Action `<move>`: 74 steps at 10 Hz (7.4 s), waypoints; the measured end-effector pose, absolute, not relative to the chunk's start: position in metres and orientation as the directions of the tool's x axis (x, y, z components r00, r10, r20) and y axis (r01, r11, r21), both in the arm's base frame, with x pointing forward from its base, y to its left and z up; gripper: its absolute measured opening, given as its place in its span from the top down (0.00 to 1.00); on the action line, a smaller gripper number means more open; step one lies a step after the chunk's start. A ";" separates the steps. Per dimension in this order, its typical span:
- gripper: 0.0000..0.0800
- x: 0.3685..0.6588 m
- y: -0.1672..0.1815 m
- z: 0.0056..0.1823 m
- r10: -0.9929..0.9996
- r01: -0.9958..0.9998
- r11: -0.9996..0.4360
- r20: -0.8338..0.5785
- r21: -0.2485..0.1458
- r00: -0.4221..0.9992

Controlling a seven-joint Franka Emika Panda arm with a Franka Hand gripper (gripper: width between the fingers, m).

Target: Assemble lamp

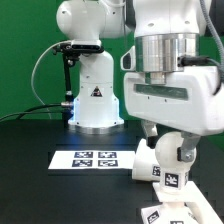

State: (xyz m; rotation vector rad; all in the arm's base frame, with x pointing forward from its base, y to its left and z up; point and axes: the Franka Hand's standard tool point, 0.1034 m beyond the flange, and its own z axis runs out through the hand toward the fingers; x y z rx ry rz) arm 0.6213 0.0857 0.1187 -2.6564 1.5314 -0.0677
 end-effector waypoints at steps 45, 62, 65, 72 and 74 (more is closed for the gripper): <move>0.13 0.618 0.101 0.114 -0.700 -0.699 -0.711 -0.024 -0.074 0.714; 0.28 0.625 0.089 0.113 0.263 0.262 -0.965 0.094 0.029 0.960; 0.28 0.625 0.088 0.113 0.054 0.053 -0.999 0.100 0.009 0.994; 0.28 0.625 0.092 0.111 -0.732 -0.732 -0.681 0.048 -0.013 0.680; 0.28 0.625 0.090 0.111 -0.827 -0.825 -0.563 0.031 -0.055 0.562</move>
Offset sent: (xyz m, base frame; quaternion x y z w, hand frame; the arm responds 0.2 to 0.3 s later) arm 0.0000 0.0000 0.0000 0.0000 0.0000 -0.1938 0.9810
